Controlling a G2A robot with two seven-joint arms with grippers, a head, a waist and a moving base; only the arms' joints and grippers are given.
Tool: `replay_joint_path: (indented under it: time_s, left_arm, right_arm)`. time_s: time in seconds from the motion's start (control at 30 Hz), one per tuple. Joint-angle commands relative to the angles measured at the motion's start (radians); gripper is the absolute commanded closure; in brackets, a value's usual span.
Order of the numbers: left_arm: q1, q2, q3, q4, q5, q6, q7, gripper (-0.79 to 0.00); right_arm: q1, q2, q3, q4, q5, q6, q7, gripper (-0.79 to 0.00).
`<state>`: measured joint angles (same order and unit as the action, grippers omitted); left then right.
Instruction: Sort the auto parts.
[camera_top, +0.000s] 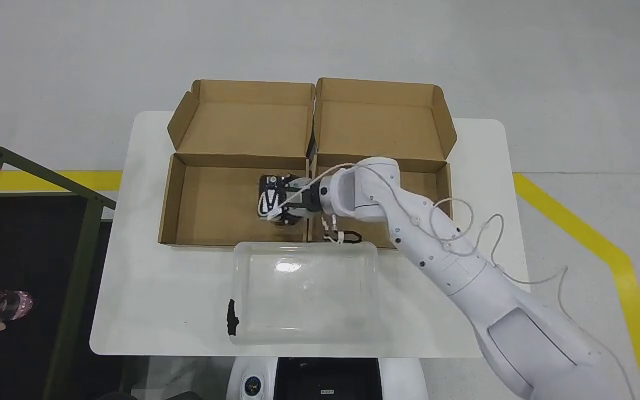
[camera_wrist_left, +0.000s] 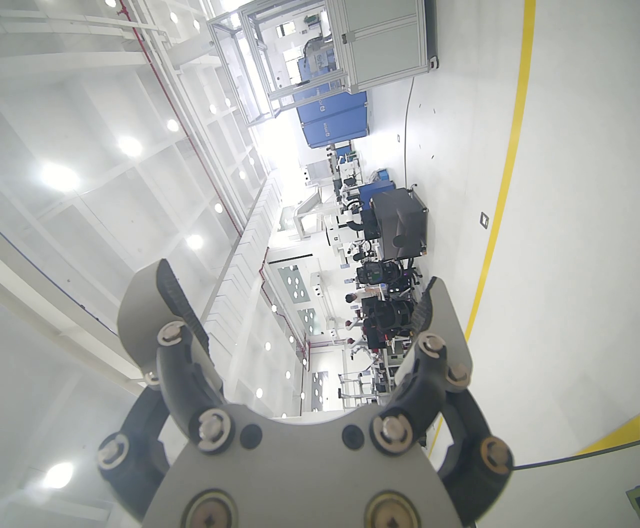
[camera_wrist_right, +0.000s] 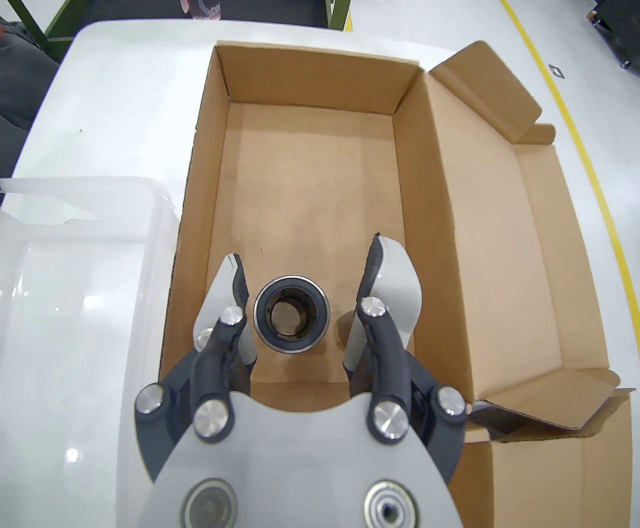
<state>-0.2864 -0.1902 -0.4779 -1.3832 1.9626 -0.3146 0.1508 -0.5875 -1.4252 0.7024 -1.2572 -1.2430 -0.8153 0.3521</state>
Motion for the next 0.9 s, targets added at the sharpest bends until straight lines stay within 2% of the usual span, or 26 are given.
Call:
replay_joint_path:
  time_s: [0.0,0.53,0.87]
  left_arm:
    - [0.0,0.0,0.0,0.0,0.0,0.0,0.0,-0.785]
    - [0.0,0.0,0.0,0.0,0.0,0.0,0.0,-0.785]
    - [0.0,0.0,0.0,0.0,0.0,0.0,0.0,-0.785]
  right_arm:
    - [-0.017,0.009,0.024,-0.027,0.006,-0.003,-0.002,-0.468]
    - [-0.306,0.114,0.33,-0.405,0.008,-0.038,-0.014,-0.57]
    - [-0.515,0.163,0.509,-0.559,-0.036,-0.048,-0.107,-0.637]
